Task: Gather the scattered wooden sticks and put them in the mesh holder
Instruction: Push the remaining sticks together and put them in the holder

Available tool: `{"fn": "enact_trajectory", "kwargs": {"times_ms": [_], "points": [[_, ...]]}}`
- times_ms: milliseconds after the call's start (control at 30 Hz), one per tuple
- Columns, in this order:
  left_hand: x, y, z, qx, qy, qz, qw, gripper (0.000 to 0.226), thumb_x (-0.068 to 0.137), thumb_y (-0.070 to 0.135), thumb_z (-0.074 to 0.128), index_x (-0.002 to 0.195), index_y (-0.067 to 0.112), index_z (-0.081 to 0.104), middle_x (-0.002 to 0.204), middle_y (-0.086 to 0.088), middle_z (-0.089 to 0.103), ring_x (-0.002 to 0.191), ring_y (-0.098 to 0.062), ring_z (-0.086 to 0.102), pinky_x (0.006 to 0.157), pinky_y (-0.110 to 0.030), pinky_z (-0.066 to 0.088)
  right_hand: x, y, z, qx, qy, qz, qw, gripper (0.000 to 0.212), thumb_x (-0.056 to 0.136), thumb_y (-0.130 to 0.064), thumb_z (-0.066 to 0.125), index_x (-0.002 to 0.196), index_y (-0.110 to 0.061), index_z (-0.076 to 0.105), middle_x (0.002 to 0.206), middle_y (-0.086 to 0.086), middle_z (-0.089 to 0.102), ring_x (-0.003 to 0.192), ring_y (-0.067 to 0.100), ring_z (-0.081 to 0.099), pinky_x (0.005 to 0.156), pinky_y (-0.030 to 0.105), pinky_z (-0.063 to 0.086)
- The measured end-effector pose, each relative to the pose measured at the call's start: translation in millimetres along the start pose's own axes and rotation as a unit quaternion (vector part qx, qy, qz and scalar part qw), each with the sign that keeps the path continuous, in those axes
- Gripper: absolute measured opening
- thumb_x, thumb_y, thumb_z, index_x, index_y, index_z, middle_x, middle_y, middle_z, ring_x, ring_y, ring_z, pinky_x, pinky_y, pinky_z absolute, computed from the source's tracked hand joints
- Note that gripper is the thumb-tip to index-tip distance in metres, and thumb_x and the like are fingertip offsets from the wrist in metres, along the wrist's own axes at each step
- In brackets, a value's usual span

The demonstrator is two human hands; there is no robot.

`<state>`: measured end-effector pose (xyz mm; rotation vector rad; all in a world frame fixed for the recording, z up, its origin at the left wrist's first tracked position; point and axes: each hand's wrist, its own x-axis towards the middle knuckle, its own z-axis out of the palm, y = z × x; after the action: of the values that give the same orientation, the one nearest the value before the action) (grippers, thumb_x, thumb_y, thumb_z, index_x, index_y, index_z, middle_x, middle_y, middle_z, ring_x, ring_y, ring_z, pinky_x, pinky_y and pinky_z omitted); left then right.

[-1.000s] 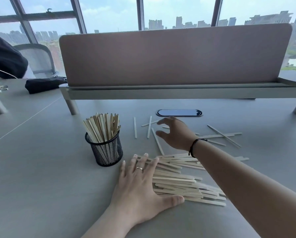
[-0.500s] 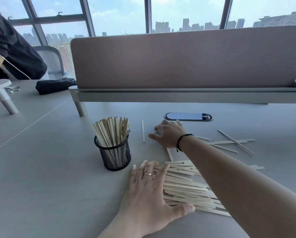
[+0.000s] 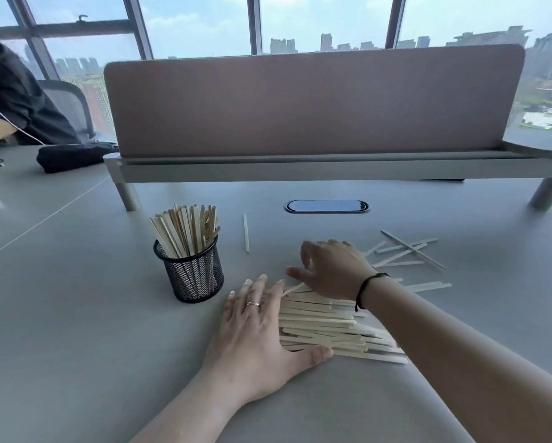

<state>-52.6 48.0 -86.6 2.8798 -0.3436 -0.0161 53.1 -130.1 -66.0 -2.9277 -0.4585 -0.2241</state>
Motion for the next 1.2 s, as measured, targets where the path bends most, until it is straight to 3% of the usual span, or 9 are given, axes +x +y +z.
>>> {"fn": "enact_trajectory", "kwargs": {"times_ms": [133,233,367,467,533,667,867,1067,1200], "points": [[0.8,-0.9,1.3,0.006,0.005,0.008,1.000,0.127,0.057,0.106,0.023,0.159,0.033,0.003,0.170,0.007,0.003,0.156,-0.015,-0.004,0.126,-0.043,0.000,-30.1,2.7,-11.3,0.083,-0.032,-0.020,0.996,0.036,0.089,-0.063,0.054,0.101,-0.029,0.061,0.092,-0.010,0.058,0.080,0.015,0.054,0.070,0.031,0.040],[0.4,-2.4,0.2,0.002,-0.002,0.013,1.000,0.124,0.058,0.106,0.022,0.159,0.036,0.005,0.170,0.011,0.003,0.156,-0.013,-0.004,0.126,-0.042,-0.002,-43.8,26.5,-22.1,0.123,0.007,-0.019,0.992,0.037,0.088,-0.062,0.057,0.109,-0.032,0.063,0.100,-0.012,0.057,0.086,0.008,0.057,0.076,0.030,0.046],[0.5,-3.4,0.0,0.000,-0.010,0.015,1.000,0.123,0.058,0.106,0.021,0.159,0.037,0.005,0.170,0.013,0.002,0.155,-0.011,-0.004,0.126,-0.042,-0.002,-62.2,90.6,-36.1,0.038,0.137,0.135,0.981,0.055,0.088,-0.067,0.050,0.126,-0.029,0.059,0.133,0.001,0.057,0.119,0.024,0.054,0.102,0.042,0.040],[1.2,-3.8,0.5,-0.003,-0.010,0.016,1.000,0.124,0.057,0.106,0.022,0.159,0.038,0.005,0.169,0.013,0.003,0.155,-0.010,-0.003,0.126,-0.041,-0.002,-79.4,144.7,-36.0,0.022,0.090,0.278,0.956,0.076,0.085,-0.078,0.038,0.138,-0.025,0.050,0.146,0.007,0.050,0.134,0.028,0.044,0.109,0.049,0.030],[1.4,-4.0,0.3,-0.003,-0.012,0.020,1.000,0.124,0.057,0.106,0.024,0.159,0.038,0.005,0.169,0.014,0.003,0.155,-0.010,-0.003,0.126,-0.041,-0.002,-89.6,166.0,-31.9,0.020,0.016,0.305,0.952,0.078,0.083,-0.082,0.027,0.133,-0.028,0.052,0.146,0.004,0.050,0.136,0.024,0.040,0.107,0.050,0.028],[0.1,-4.8,-1.9,-0.006,-0.020,0.031,0.999,0.121,0.059,0.104,0.027,0.159,0.039,0.005,0.169,0.015,0.002,0.155,-0.008,-0.005,0.126,-0.040,-0.003,-90.3,149.6,-26.9,0.079,-0.040,0.220,0.972,0.052,0.097,-0.064,0.029,0.137,-0.038,0.050,0.156,-0.006,0.039,0.148,0.015,0.024,0.116,0.046,0.016],[0.3,-3.8,-2.2,-0.019,-0.010,0.035,0.999,0.119,0.061,0.102,0.033,0.159,0.038,0.008,0.170,0.011,0.007,0.156,-0.010,-0.001,0.127,-0.038,0.001,-74.4,70.5,-15.1,0.119,-0.084,0.057,0.988,0.054,0.097,-0.064,0.031,0.142,-0.040,0.047,0.159,-0.014,0.032,0.150,0.009,0.019,0.121,0.039,0.012],[-2.4,-2.6,-6.1,-0.027,-0.012,0.031,0.999,0.119,0.062,0.100,0.040,0.159,0.038,0.008,0.170,0.010,0.008,0.156,-0.011,0.001,0.126,-0.035,0.004,-76.4,31.6,-14.1,0.224,-0.090,0.004,0.970,0.045,0.089,-0.062,0.053,0.128,-0.039,0.060,0.131,-0.024,0.061,0.121,0.000,0.055,0.108,0.030,0.041],[-3.5,-2.5,-7.6,-0.025,-0.010,0.037,0.999,0.121,0.060,0.100,0.043,0.159,0.040,0.008,0.169,0.010,0.007,0.155,-0.012,0.004,0.126,-0.037,0.005,-81.9,28.4,-14.5,0.253,-0.089,0.003,0.963,0.052,0.076,-0.065,0.063,0.122,-0.040,0.063,0.121,-0.026,0.066,0.111,-0.007,0.060,0.103,0.030,0.047]]}}
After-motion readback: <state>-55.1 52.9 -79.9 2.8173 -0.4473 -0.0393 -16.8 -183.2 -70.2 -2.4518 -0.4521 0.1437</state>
